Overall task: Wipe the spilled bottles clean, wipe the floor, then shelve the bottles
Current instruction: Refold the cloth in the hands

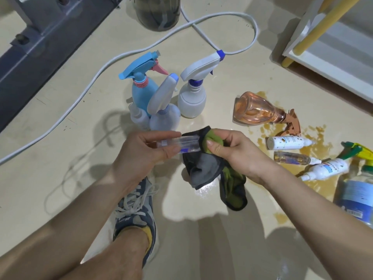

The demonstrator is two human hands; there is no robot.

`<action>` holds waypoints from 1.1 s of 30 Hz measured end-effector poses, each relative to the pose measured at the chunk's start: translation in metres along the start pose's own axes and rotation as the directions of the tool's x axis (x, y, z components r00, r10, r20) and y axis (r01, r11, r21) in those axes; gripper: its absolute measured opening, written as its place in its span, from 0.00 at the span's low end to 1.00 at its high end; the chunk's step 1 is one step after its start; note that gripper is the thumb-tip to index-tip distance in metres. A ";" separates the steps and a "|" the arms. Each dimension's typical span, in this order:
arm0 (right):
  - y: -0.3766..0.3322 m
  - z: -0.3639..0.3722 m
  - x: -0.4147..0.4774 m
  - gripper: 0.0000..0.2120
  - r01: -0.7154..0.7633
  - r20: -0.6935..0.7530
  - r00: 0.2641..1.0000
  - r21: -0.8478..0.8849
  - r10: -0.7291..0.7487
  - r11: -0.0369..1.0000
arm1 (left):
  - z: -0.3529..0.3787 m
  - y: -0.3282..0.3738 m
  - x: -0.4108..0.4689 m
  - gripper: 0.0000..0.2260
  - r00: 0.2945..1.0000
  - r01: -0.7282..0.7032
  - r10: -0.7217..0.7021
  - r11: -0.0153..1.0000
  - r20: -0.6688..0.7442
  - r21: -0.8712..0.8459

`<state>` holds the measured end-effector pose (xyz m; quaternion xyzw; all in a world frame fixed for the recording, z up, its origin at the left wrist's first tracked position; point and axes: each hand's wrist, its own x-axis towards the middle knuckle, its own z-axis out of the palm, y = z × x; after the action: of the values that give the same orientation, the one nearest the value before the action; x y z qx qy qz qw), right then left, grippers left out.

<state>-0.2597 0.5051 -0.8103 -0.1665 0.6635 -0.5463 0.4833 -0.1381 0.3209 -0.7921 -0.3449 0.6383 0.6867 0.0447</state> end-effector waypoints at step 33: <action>0.011 0.062 -0.024 0.20 0.013 -0.343 0.939 0.027 -0.003 1.000 | 0.044 -0.017 -0.005 0.15 0.998 0.045 -0.046 0.999 0.041 0.026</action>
<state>-0.1935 0.4919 -0.8055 -0.0644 0.7290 -0.5784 0.3603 -0.1445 0.3661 -0.8063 -0.3443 0.6378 0.6846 0.0777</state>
